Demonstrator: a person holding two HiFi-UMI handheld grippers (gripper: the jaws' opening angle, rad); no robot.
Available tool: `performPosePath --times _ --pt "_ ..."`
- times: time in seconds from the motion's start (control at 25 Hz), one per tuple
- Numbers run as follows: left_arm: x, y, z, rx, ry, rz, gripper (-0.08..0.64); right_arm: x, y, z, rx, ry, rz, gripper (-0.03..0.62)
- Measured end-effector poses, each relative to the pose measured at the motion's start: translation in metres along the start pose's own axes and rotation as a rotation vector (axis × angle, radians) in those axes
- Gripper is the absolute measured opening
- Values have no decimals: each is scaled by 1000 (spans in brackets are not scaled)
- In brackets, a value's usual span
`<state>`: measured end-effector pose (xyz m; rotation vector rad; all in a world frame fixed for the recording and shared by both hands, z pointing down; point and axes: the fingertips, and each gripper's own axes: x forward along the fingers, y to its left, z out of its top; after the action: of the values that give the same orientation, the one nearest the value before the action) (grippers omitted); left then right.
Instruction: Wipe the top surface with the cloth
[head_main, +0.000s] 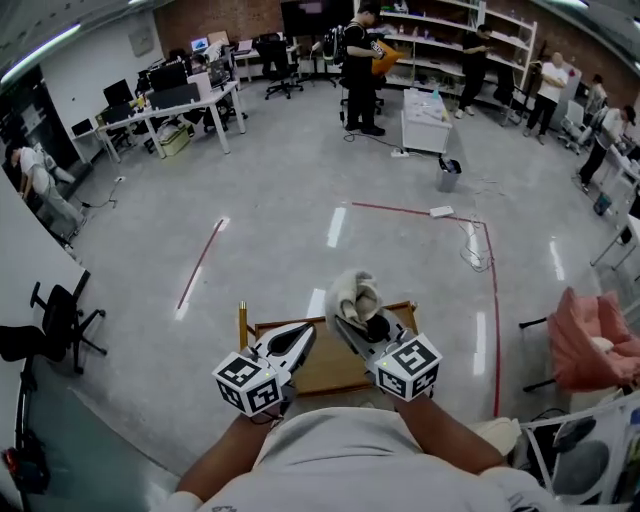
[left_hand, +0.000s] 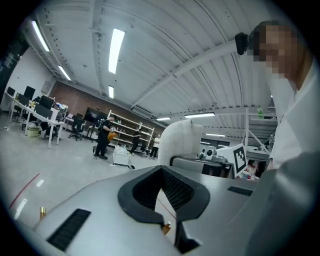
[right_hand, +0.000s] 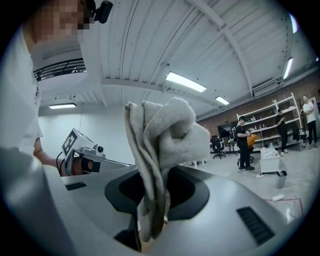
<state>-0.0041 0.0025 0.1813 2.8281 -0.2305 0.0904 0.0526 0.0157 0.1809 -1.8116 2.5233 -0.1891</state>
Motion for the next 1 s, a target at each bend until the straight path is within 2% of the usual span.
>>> performPosePath --times 0.24,0.48,0.76,1.0 --pt "-73 -30 7 82 -28 -15 6 -23 78 -2 17 -33 -28 101" --pt "-127 -54 -12 58 -60 -13 8 -56 144 -23 4 -12 -69 101" --pt "-139 -100 -28 67 -63 -43 6 -97 173 -32 5 -15 -81 100" --pt "-136 -148 -45 75 -68 -18 8 -141 181 -39 1 -17 -57 100"
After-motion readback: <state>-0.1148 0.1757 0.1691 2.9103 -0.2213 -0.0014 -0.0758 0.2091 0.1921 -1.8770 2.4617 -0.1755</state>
